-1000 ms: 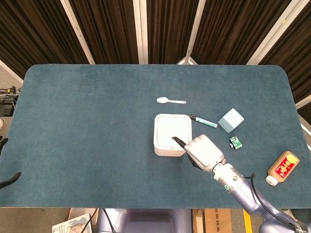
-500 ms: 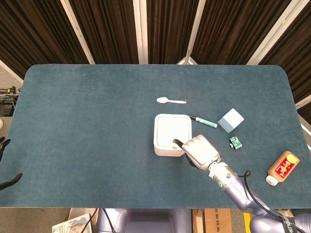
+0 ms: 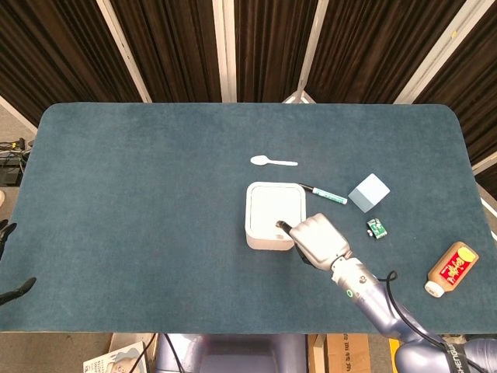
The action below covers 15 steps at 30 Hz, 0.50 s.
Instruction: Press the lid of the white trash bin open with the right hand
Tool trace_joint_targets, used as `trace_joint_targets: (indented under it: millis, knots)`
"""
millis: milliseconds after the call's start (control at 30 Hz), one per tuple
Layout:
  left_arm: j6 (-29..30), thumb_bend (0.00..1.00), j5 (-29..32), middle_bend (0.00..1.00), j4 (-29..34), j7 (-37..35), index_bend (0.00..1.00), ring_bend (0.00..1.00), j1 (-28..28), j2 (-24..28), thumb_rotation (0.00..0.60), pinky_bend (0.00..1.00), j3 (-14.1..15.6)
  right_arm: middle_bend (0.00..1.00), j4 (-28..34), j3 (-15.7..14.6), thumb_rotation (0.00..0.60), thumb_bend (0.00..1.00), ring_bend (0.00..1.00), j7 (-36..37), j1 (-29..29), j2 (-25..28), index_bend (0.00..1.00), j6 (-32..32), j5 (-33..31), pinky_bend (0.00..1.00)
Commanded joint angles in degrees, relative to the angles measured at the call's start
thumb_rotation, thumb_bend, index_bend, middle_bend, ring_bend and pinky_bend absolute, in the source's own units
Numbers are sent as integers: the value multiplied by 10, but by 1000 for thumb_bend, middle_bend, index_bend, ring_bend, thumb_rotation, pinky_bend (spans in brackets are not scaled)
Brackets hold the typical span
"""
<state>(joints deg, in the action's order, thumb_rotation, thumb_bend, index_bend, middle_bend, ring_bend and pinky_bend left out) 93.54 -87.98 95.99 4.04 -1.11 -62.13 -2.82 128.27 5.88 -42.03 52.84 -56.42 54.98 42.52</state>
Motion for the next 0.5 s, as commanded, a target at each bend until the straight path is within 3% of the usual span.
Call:
trace_joint_targets:
  millis: [33,133,233,333,500]
  knots:
    - [-1,23,2,76,0,0,121,0,0,1,600,10,0,723,15,16,600,724,754,38,-19,9,119,33,19,611]
    - [0,23,3,76,1,0,121,0,-1,1,600,10,-1,502,31,31,600,547,591,96,-55,26,54,73,47,445]
    - [-1,23,2,77,2,1,121,0,-1,1,600,10,0,330,35,33,600,470,431,133,-94,48,35,119,78,317]
    - [0,23,0,77,3,3,121,0,-1,0,600,10,1,227,28,26,600,412,325,161,-134,64,30,164,109,261]
    - [-3,23,0,77,5,10,121,0,1,-2,600,10,1,157,-3,-11,600,358,243,197,-197,67,30,209,180,229]
